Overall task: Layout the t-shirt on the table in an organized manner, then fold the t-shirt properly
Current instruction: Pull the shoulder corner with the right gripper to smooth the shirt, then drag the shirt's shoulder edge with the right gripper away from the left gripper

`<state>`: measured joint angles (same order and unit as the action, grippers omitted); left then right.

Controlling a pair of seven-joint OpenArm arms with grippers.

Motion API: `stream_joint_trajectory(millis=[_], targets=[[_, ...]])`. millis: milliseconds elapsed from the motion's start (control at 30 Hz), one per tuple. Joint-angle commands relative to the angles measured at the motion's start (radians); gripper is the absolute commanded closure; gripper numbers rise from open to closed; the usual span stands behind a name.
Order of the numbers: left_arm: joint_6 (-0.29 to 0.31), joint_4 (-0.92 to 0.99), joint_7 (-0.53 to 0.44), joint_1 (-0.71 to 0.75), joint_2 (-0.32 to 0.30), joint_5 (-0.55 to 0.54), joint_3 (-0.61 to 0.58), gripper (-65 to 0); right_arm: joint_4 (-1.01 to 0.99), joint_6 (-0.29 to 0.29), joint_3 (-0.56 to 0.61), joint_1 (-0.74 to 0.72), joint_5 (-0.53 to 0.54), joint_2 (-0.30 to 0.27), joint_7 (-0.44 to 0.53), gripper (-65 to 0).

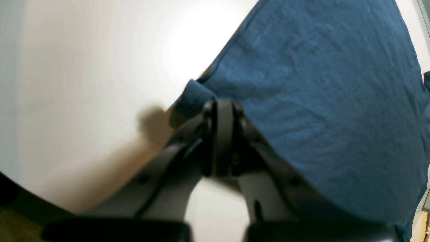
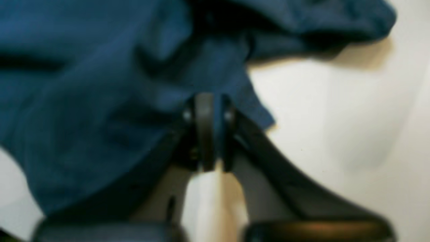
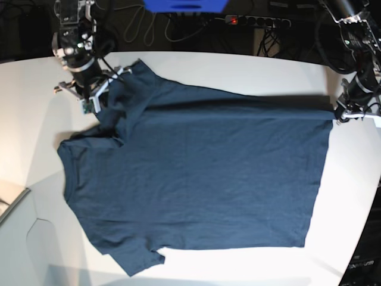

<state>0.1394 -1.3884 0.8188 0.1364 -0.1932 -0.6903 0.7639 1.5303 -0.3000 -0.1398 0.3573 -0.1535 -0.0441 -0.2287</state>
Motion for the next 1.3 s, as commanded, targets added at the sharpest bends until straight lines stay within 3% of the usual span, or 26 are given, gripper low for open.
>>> stream_joint_trajectory(millis=[0, 267, 533, 633, 700, 900, 1000, 1133, 1267], targets=[[0.009, -0.019, -0.013, -0.002, -0.015, -0.015, 0.004, 0.0, 0.017, -0.015, -0.021, 0.004, 0.002, -0.004, 0.022, 0.0], [0.009, -0.019, -0.009, 0.001, -0.013, -0.015, 0.004, 0.0, 0.029, -0.018, -0.05, 0.015, 0.004, 0.002, 0.022, -1.6], [0.009, -0.019, -0.011, 0.001, 0.005, -0.015, 0.006, 0.0, 0.003, -0.018, -0.05, -0.045, 0.002, 0.0, 0.021, -31.7], [0.009, -0.019, -0.011, 0.001, 0.005, -0.015, 0.004, 0.0, -0.043, -0.018, -0.05, -0.073, 0.002, -0.006, 0.021, -38.8], [0.009, -0.019, -0.011, 0.001, 0.005, -0.015, 0.004, 0.0, -0.075, -0.018, -0.065, -0.077, 0.002, -0.006, 0.022, -39.7], [0.009, -0.019, -0.011, 0.001, 0.005, -0.015, 0.009, 0.0, -0.161, -0.018, -0.108, -0.106, 0.002, -0.006, 0.025, -37.0], [0.009, -0.019, -0.011, 0.001, 0.005, -0.015, 0.009, 0.0, -0.17, -0.018, -0.108, -0.093, 0.002, -0.006, 0.025, -23.7], [0.009, -0.019, -0.009, 0.001, 0.005, -0.015, 0.009, 0.0, -0.141, -0.018, -0.108, -0.059, 0.002, 0.0, 0.03, 0.0], [0.009, -0.019, -0.006, 0.001, 0.005, -0.015, 0.009, 0.0, -0.057, -0.018, -0.106, 0.012, 0.002, 0.022, 0.03, 0.0]])
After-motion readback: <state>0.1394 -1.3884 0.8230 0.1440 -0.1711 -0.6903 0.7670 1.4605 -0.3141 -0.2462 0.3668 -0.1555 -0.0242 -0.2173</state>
